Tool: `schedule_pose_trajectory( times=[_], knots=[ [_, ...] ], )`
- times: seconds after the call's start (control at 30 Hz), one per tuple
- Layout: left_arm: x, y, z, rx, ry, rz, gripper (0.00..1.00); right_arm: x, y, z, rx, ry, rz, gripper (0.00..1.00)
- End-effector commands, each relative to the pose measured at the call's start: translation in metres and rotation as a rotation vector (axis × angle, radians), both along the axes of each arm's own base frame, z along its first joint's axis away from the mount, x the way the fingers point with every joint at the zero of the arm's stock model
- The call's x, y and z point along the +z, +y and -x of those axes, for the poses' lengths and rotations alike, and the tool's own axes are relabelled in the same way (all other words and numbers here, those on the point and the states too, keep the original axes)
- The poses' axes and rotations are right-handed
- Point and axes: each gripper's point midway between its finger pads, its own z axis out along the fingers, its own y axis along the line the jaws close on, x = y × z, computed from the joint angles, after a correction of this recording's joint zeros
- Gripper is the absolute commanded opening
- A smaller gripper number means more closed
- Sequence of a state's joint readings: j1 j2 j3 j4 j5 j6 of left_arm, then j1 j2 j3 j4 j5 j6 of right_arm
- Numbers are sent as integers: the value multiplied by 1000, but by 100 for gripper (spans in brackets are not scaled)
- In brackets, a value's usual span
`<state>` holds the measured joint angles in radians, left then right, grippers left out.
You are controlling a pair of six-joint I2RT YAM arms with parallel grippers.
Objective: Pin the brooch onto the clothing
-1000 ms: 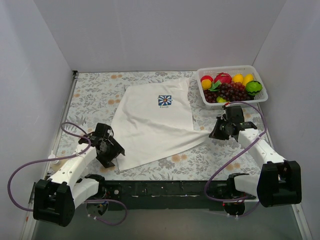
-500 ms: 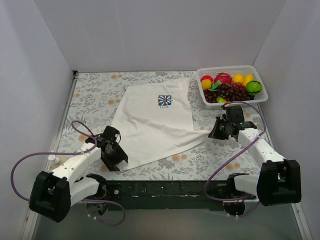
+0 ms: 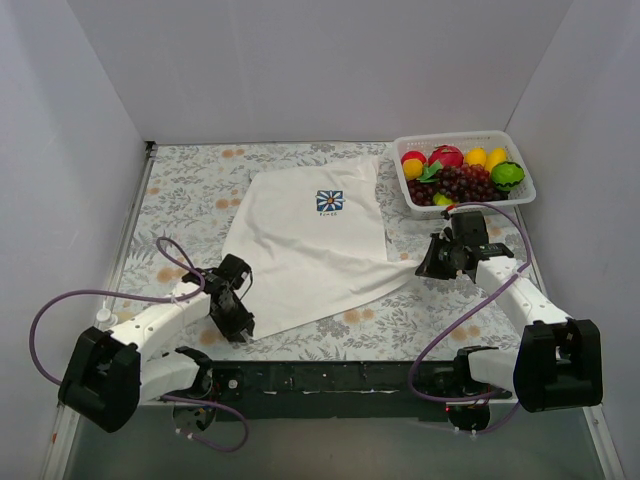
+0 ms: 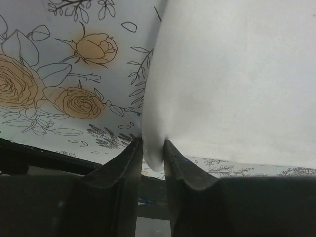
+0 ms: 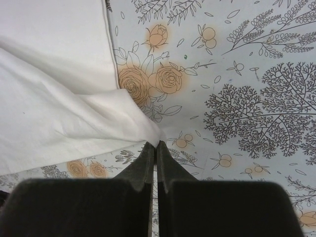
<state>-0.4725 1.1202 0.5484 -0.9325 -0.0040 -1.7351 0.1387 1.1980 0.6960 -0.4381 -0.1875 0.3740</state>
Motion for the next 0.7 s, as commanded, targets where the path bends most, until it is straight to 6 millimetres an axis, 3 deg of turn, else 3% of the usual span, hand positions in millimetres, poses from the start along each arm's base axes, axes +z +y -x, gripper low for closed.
schedule_pose_trajectory(
  times=[0.0,0.1,0.23,0.3,0.47,0.67],
  knots=[
    [0,-1,-2,23,-24,-2,13,6,5,-7,28,-40,-22,1],
    [4,-1,-6,17,-43,-5,0,8,7,-7,40,-43,-32,1],
    [24,-5,-31,-10,-118,-17,0,20,16,-11,74,-85,-66,1],
    [42,-12,-54,-39,-181,-18,0,28,21,-16,92,-108,-76,1],
    [81,-22,-114,-122,-320,-78,0,71,43,-46,132,-221,-106,1],
    [157,-43,-209,-235,-560,-120,0,130,64,-85,127,-368,-149,1]
  ],
)
